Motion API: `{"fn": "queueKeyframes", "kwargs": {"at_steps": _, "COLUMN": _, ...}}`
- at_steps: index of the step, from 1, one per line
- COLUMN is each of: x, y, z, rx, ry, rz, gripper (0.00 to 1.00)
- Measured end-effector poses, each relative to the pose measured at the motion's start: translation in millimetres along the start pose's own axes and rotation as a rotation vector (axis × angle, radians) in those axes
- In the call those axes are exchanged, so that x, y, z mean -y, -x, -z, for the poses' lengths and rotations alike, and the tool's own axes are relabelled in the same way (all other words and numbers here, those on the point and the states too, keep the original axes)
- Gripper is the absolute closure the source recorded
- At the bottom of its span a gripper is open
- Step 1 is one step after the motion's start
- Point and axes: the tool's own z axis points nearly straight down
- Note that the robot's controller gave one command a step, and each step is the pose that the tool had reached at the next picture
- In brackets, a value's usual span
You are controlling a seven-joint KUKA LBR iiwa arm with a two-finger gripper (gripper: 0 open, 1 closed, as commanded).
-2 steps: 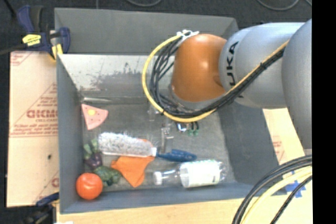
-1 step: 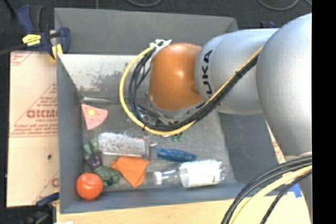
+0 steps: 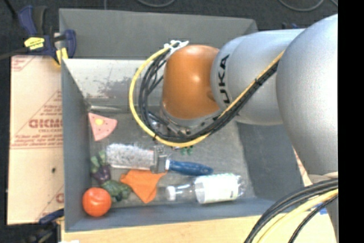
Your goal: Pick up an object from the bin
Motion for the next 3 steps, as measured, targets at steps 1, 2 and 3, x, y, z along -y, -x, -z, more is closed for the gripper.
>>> {"fn": "queueKeyframes", "kwargs": {"at_steps": 1, "x": 1, "y": -6.6, "z": -43, "rx": 0.004, "ry": 0.002, "rz": -0.044, "gripper": 0.00}}
{"fn": "queueKeyframes", "kwargs": {"at_steps": 2, "x": 6, "y": -13.9, "z": -65, "rx": 0.002, "ry": 0.001, "rz": -0.109, "gripper": 1.00}}
{"fn": "queueKeyframes", "kwargs": {"at_steps": 3, "x": 6, "y": -13.9, "z": -65, "rx": 0.002, "ry": 0.001, "rz": -0.110, "gripper": 1.00}}
